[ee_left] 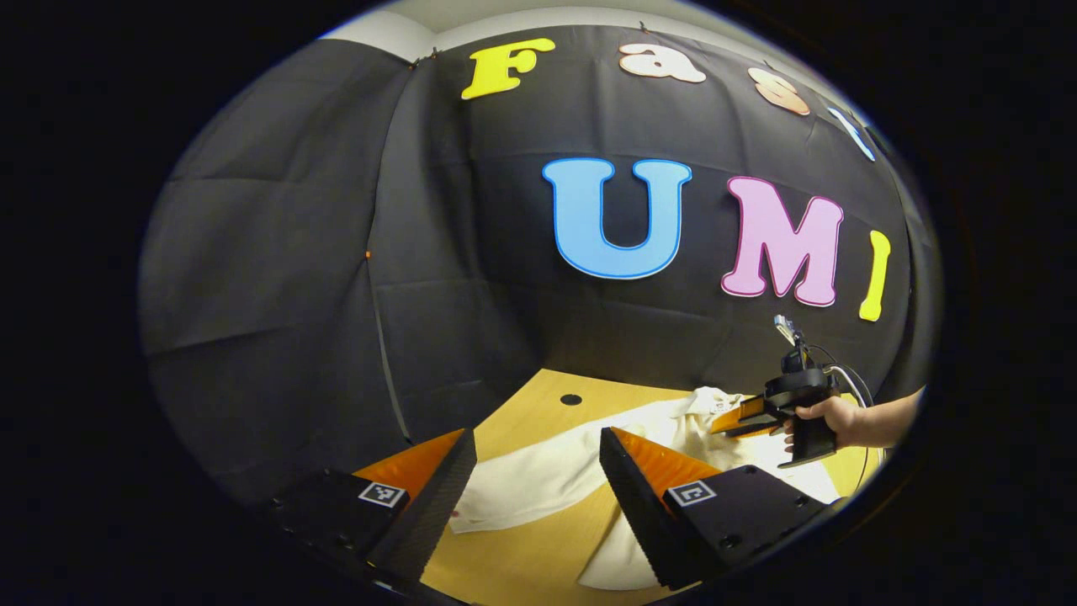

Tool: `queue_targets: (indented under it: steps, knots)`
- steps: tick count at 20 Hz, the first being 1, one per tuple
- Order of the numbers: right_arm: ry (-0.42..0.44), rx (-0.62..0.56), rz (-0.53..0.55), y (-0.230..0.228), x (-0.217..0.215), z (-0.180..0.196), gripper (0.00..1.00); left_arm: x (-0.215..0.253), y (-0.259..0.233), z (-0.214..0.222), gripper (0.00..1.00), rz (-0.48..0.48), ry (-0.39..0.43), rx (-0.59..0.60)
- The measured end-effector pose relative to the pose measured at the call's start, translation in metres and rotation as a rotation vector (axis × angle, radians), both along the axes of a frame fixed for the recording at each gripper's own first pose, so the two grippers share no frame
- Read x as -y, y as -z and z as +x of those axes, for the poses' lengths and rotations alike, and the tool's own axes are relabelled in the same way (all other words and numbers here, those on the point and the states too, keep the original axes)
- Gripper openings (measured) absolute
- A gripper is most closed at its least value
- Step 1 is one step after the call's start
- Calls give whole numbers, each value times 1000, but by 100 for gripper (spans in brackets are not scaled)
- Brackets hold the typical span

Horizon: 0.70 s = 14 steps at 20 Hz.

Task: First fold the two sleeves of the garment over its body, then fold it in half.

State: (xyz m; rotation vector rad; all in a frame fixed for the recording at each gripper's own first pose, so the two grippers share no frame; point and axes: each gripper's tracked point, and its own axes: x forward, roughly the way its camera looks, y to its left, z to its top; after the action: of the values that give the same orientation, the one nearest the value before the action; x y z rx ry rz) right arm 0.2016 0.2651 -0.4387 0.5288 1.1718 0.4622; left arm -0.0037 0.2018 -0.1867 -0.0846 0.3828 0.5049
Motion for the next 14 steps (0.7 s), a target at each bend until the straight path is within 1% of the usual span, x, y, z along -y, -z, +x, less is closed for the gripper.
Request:
queue_targets:
  steps: [1, 2, 3, 4, 5, 9, 12, 14]
  knots:
    - [5, 20, 6, -4, -2, 3, 68, -1, 7, 0, 97, -17, -5, -4]
    - [8, 48, 2, -9, 1, 6, 78, -3, 13, -1, 97, -29, -13, -7]
    - [11, 83, -10, -16, 6, 8, 80, -8, 19, -1, 97, -36, -25, -11]
    - [9, 116, -29, -22, 12, 11, 86, -14, 26, -3, 97, -40, -40, -17]
    - [9, 152, -44, -33, 20, 8, 98, -22, 33, -3, 97, -46, -59, -28]
    - [57, 299, -123, -80, 64, 4, 98, -68, 72, -16, 97, -73, -143, -90]
    - [97, 408, -200, -119, 103, -2, 98, -99, 106, -22, 97, -100, -188, -156]
    - [131, 479, -251, -144, 132, -7, 97, -120, 135, -26, 97, -125, -203, -207]
